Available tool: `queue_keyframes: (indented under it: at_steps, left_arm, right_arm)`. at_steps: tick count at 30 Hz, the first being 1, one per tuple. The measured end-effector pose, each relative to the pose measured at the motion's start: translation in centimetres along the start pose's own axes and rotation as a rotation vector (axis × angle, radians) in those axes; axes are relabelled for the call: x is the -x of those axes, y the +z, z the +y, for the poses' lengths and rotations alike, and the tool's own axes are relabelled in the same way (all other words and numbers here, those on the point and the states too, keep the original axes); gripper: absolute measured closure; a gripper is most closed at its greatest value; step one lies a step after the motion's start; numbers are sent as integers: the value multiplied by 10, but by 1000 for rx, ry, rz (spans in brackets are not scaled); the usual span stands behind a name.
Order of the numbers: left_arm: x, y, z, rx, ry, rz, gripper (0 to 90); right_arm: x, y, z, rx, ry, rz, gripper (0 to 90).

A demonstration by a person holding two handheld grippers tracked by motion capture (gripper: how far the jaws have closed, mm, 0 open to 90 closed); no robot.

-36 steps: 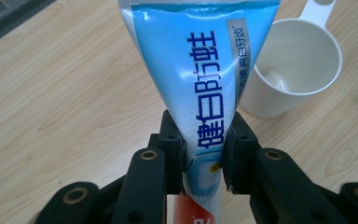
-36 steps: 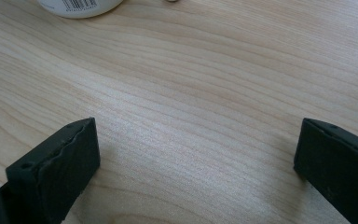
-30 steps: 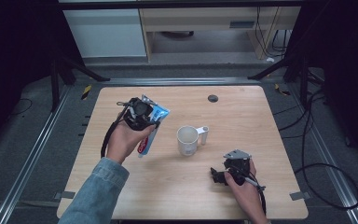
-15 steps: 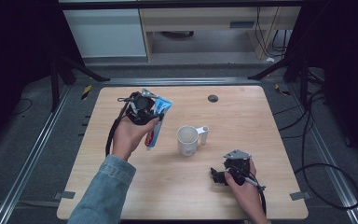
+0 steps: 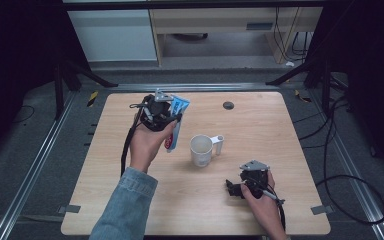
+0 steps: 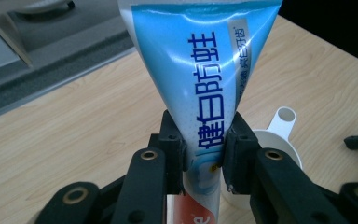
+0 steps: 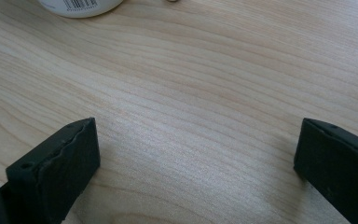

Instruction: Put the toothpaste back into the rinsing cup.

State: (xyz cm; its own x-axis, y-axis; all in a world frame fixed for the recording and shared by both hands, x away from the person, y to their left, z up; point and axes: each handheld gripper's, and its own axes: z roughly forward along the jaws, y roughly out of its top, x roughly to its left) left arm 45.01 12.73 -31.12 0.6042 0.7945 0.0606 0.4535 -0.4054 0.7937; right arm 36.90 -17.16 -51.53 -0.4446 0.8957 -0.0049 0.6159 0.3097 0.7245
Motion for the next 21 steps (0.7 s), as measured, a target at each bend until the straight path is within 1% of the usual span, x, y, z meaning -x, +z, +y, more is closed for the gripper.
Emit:
queue_keyframes:
  at_steps: [2,4,5,7,9,10,12,14,17,21]
  left_arm:
    - [4,-2,-3,27,-7,8,723]
    - [7,-3,-5,34,-9,5,722]
    - [8,-4,-5,39,-9,9,723]
    - [10,-6,-5,33,11,30,722]
    - [12,-7,-5,41,12,41,722]
    - [13,-8,-5,54,5,44,722]
    - [13,-9,-5,56,9,46,722]
    - [13,-9,-4,68,0,48,722]
    - [13,-8,-3,65,0,43,722]
    - [14,-10,-1,77,-4,48,722]
  right_arm:
    - [0,0,0,0,0,0,4]
    - [0,0,0,0,0,0,4]
    - [0,0,0,0,0,0,4]
    - [0,0,0,0,0,0,4]
    - [0,0,0,0,0,0,4]
    - [0,0,0,0,0,0,4]
    - [0,0,0,0,0,0,4]
    - [0,0,0,0,1,0,4]
    - [0,0,0,0,0,-1,4]
    - [0,0,0,0,-1,-1,4]
